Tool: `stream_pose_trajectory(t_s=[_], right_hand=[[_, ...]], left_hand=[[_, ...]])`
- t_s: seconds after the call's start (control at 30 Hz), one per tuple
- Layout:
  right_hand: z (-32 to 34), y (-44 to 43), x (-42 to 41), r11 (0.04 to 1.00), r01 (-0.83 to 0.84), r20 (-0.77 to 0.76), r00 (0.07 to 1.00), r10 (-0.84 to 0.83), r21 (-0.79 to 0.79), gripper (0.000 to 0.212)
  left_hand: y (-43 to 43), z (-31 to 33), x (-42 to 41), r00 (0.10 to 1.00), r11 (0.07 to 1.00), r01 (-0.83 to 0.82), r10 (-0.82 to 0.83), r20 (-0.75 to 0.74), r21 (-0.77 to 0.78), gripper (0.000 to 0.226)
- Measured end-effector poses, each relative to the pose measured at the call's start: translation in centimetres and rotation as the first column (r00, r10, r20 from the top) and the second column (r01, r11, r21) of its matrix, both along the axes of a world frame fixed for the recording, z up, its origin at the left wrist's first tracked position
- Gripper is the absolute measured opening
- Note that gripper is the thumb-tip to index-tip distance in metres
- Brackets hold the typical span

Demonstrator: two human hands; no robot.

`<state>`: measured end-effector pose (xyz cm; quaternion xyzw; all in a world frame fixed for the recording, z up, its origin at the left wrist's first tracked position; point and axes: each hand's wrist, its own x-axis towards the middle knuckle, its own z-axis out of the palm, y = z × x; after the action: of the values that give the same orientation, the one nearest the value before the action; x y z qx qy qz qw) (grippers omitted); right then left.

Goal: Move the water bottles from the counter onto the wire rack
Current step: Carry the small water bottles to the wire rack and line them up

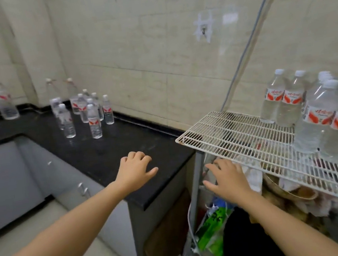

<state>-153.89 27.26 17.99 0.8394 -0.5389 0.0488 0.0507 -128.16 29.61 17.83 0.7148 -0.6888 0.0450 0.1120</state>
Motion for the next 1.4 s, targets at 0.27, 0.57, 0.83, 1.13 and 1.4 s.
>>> stream_pose_trajectory(t_s=[0.27, 0.57, 0.83, 1.13, 1.4], right_hand=[[-3.5, 3.3, 3.9, 0.984, -0.125, -0.003, 0.992, 0.127, 0.123, 0.058], [-3.0, 3.4, 13.7, 0.953, -0.268, 0.066, 0.963, 0.261, 0.141, 0.057], [-1.2, 6.3, 35.0, 0.836, -0.543, 0.067, 0.84, 0.539, 0.079, 0.054], [3.0, 6.8, 54.0, 0.816, -0.578, 0.16, 0.803, 0.574, -0.024, 0.053], [5.9, 2.2, 62.7, 0.813, -0.574, 0.061, 0.812, 0.581, -0.1, 0.057]], left_hand=[[5.2, -2.7, 2.0, 0.993, 0.993, -0.116, 0.116, 0.022, -0.015, 0.048], [10.3, -2.0, 10.5, 0.945, 0.941, -0.325, 0.321, -0.057, -0.092, 0.068], [20.7, -1.1, 26.3, 0.811, 0.798, -0.582, 0.556, -0.183, -0.155, 0.083], [29.5, 0.6, 44.6, 0.661, 0.627, -0.751, 0.707, -0.254, -0.21, 0.084], [26.4, 0.7, 54.1, 0.675, 0.642, -0.734, 0.649, -0.351, -0.223, 0.048]])
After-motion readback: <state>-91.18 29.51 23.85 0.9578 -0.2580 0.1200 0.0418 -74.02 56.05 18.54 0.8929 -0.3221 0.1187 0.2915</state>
